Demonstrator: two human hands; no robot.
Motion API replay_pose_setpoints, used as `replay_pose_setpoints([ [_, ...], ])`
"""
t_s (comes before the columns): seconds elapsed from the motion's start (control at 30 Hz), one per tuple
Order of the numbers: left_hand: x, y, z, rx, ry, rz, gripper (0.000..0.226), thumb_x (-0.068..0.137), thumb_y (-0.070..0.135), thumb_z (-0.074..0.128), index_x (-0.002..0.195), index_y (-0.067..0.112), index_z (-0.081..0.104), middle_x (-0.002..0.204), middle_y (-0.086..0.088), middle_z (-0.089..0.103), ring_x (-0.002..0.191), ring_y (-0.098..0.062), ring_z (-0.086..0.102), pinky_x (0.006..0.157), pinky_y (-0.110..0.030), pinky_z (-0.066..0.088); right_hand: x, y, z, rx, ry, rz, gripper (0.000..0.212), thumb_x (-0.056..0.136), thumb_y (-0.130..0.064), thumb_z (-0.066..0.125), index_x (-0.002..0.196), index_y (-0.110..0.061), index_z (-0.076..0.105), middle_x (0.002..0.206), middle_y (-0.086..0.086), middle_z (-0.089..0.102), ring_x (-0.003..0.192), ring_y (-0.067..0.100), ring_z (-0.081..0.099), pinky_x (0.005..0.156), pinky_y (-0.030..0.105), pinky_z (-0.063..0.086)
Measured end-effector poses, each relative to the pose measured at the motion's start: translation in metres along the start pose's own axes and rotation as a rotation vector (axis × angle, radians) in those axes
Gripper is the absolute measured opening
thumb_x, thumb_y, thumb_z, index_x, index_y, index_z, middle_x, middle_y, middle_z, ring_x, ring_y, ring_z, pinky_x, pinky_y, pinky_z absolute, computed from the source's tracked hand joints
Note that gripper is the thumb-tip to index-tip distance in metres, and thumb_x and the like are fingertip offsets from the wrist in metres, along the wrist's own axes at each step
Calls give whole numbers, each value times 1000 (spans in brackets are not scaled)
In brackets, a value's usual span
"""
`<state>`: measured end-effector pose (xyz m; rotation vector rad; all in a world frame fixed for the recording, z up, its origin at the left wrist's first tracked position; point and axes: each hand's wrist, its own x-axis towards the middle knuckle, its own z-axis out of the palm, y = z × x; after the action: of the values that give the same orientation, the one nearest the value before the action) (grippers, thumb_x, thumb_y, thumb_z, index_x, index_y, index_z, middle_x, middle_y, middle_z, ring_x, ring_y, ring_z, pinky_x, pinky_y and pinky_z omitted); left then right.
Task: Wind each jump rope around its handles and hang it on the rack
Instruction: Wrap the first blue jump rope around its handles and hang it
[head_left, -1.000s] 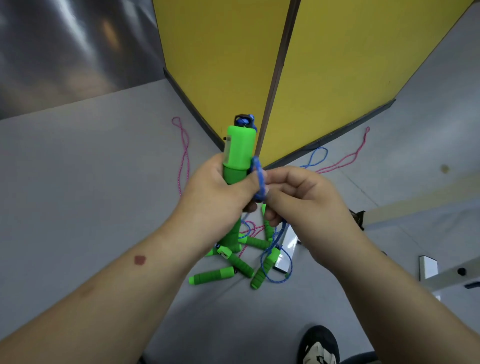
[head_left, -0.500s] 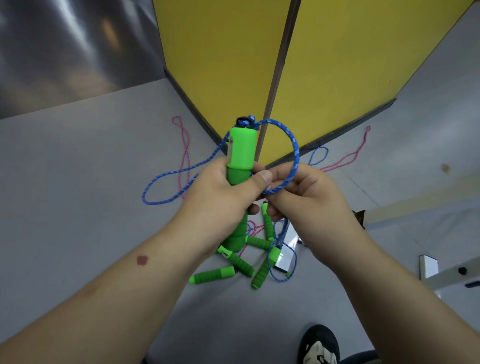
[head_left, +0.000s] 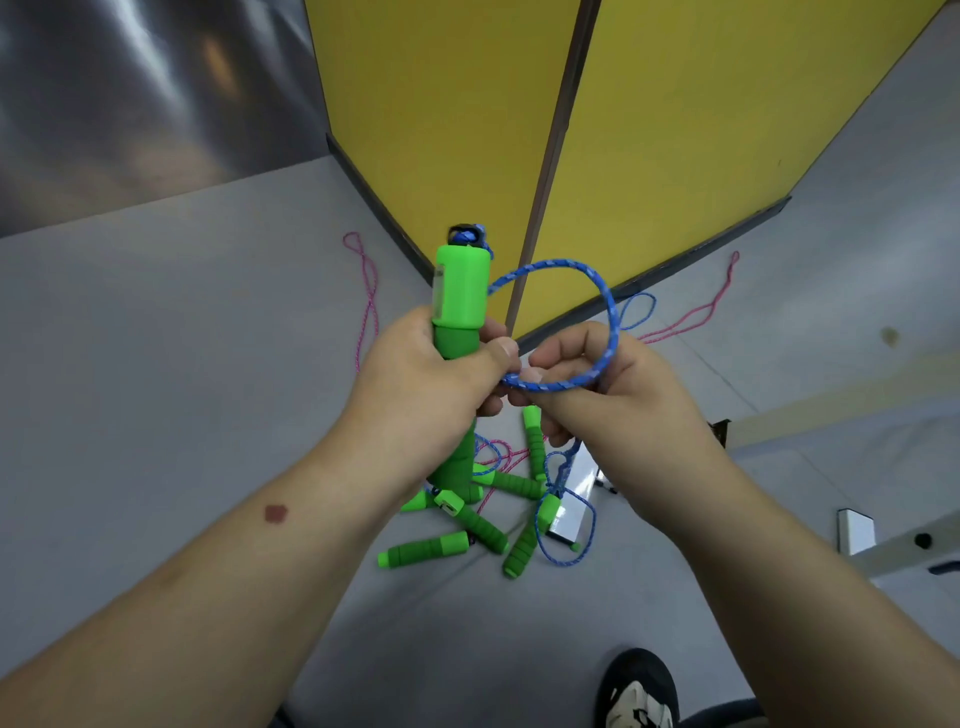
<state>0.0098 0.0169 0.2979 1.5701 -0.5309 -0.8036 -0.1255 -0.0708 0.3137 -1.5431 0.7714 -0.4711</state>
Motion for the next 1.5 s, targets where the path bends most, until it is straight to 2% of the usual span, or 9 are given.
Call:
replay_pose_setpoints([
  [0.2,19,7,-27,-98,250,-26,10,93,13,73,102,15,68,77,1,77,55,-11,61,57,-26,53,0,-4,-15,26,-18,32,10,95,0,63,94,-10,63,84,8,78,54,13,57,53,20,47],
  [0.4,-5,4,5,-201,-32,-111,17,96,15,71,108,8,62,78,-17,70,61,-19,64,59,-29,56,1,0,-4,23,37,-5,11,94,0,64,92,-10,62,69,1,73,57,16,57,59,30,50],
  [0.63,-9,12,5,-214,-169,-134,23,90,11,77,103,18,60,75,-2,70,61,-17,62,52,-25,53,2,0,-5,-36,109,-19,15,89,-1,69,86,-14,62,59,-2,66,51,14,53,52,28,48],
  [0.87,1,13,-7,-155,-58,-89,21,89,-4,73,100,10,62,60,-1,63,51,-14,54,50,-24,48,1,-1,-13,18,19,1,8,92,-2,67,92,-10,64,74,5,75,58,16,58,57,25,50],
  [1.0,18,14,-26,-367,181,-111,20,94,2,71,104,12,57,81,-8,69,69,-19,66,54,-23,55,3,0,-19,-17,16,66,12,97,-7,61,97,-13,72,74,2,73,59,12,57,59,21,48],
  [1.1,25,11,-38,-263,230,-157,21,98,24,72,111,26,56,113,-2,63,100,-31,70,64,-34,63,4,1,-17,25,102,53,13,99,-10,59,99,-14,71,76,0,73,56,11,55,55,17,47],
  [1.17,21,12,-40,-151,192,-195,18,98,35,69,104,41,54,116,5,56,108,-35,67,65,-38,64,6,2,-14,68,151,45,11,100,-10,58,100,-14,68,80,1,75,55,10,55,55,19,47],
  [1.37,7,14,-26,93,94,-109,11,101,34,65,101,35,54,90,-10,67,58,-21,71,62,-38,63,5,2,-8,147,171,30,16,100,-4,54,100,-12,67,87,4,77,59,13,55,59,25,49],
  [1.5,-6,15,-3,-166,-121,-136,16,100,21,68,111,28,59,84,-7,73,70,-21,71,69,-36,64,2,2,-1,112,39,-13,18,100,0,53,105,-10,67,85,4,74,64,14,59,64,25,49],
])
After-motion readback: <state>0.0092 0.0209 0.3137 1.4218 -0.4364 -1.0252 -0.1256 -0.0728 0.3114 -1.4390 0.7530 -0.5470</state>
